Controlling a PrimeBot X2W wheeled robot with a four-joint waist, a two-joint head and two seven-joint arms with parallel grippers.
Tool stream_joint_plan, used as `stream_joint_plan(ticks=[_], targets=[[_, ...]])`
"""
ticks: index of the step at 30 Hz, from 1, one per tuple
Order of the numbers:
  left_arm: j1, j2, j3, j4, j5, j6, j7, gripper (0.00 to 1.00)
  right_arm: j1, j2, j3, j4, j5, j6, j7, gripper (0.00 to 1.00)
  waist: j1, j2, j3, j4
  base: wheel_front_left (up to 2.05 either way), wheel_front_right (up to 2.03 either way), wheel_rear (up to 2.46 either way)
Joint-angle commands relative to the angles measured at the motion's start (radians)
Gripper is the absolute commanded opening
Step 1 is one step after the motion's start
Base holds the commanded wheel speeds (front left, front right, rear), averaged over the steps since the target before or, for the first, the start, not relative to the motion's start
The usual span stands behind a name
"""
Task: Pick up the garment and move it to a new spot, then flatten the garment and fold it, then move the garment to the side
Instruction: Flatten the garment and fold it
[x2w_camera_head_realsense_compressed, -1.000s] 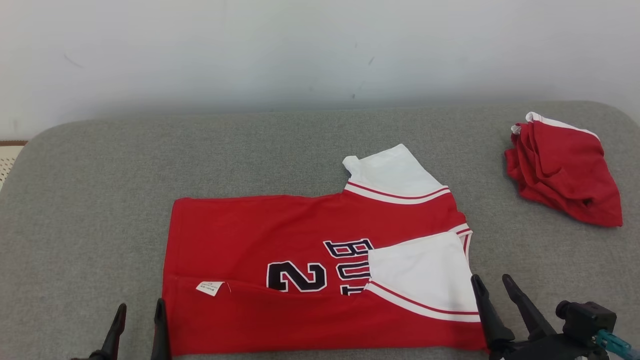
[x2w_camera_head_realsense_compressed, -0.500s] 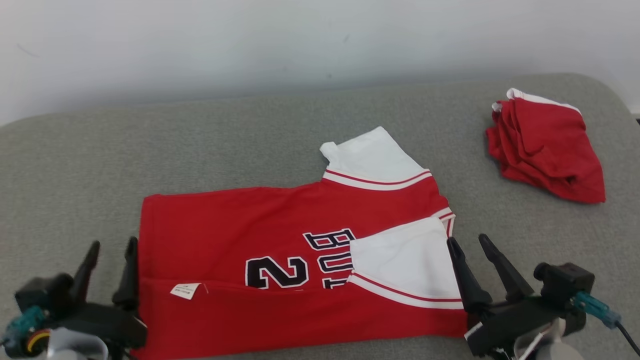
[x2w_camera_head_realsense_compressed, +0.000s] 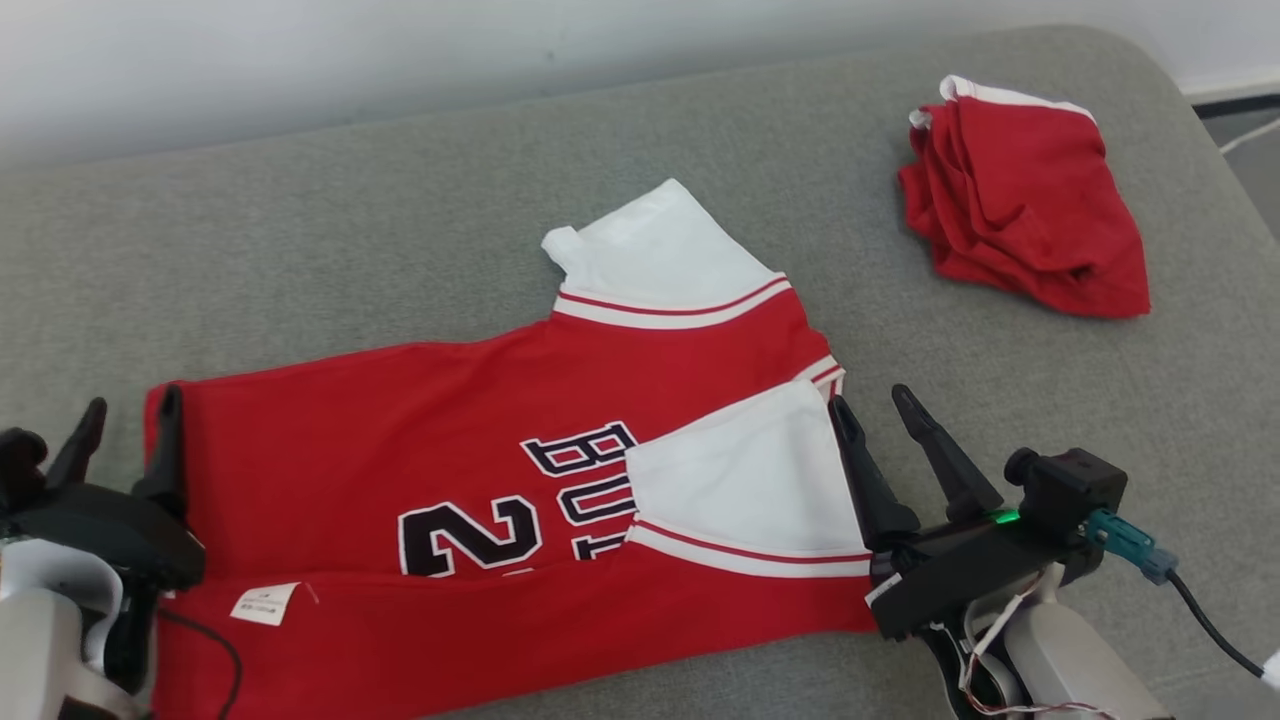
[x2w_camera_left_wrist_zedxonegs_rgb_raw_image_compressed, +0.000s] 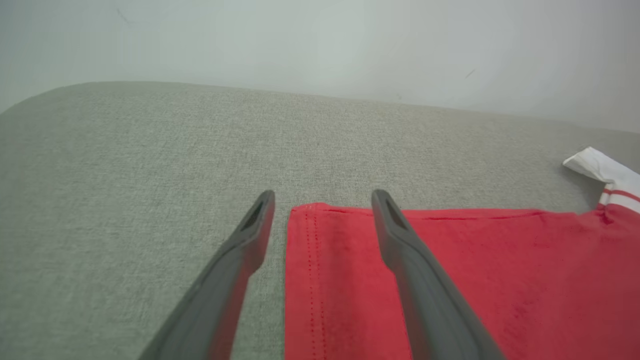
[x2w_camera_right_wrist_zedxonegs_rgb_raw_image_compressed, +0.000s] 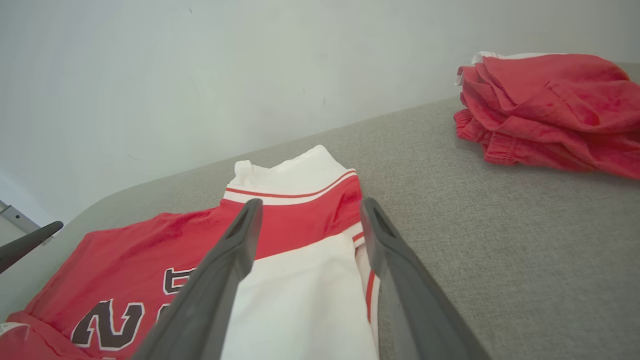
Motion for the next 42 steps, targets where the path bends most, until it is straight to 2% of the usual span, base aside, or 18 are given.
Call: stream_joint_plan(ticks=[1, 10, 16, 17, 18, 23, 28, 36, 42], targets=[[-0.02, 0.007, 0.006, 0.016, -0.017, -0.002, 0.002, 1.0, -0.015, 0.005, 0.007, 0.007, 0.006, 0.0, -0.009, 1.0, -0.0002, -0.0001, 0.039, -0.038, 0.0, 0.0, 0.0], [-0.096, 0.039, -0.008, 0.152, -0.003, 0.009, -0.002, 1.0, -0.066, 0.006, 0.045, 0.059, 0.032, 0.0, -0.042, 1.0, -0.0002, -0.0001, 0.062, -0.059, 0.0, 0.0, 0.0], [-0.12, 0.038, -0.022, 0.207, -0.001, 0.011, -0.013, 1.0, -0.078, -0.002, 0.054, 0.079, 0.042, 0.0, -0.051, 1.0, -0.0002, -0.0001, 0.062, -0.056, 0.0, 0.0, 0.0], [-0.129, 0.036, -0.027, 0.222, 0.0, 0.012, -0.019, 0.13, -0.086, -0.004, 0.056, 0.082, 0.042, 0.0, -0.054, 1.0, -0.0002, -0.0001, 0.06, -0.05, 0.0, 0.0, 0.0], [-0.134, 0.033, -0.032, 0.228, 0.001, 0.01, -0.023, 0.0, -0.09, -0.006, 0.058, 0.084, 0.043, 0.0, -0.055, 1.0, -0.0002, -0.0001, 0.058, -0.046, 0.0, 0.0, 0.0], [-0.154, 0.027, -0.047, 0.239, 0.0, 0.002, -0.041, 0.0, -0.123, -0.023, 0.063, 0.098, 0.036, 0.0, -0.047, 1.0, -0.0002, -0.0001, 0.053, -0.03, 0.0, 0.0, 0.0], [-0.169, 0.02, -0.069, 0.226, 0.0, -0.001, -0.053, 0.0, -0.229, -0.03, 0.065, 0.146, 0.032, 0.0, 0.016, 1.0, -0.0002, -0.0001, 0.054, -0.007, 0.0, 0.0, 0.0], [-0.183, -0.019, -0.108, 0.182, -0.001, -0.007, -0.067, 0.0, -0.478, 0.013, 0.052, 0.364, 0.079, 0.0, 0.164, 1.0, -0.0002, -0.0001, 0.079, 0.054, 0.0, 0.0, 0.0], [-0.201, -0.055, -0.141, 0.144, 0.002, -0.007, -0.072, 0.0, -0.664, 0.044, 0.066, 0.561, 0.092, 0.0, 0.224, 1.0, -0.0002, -0.0001, 0.116, 0.108, 0.0, 0.0, 0.0]])
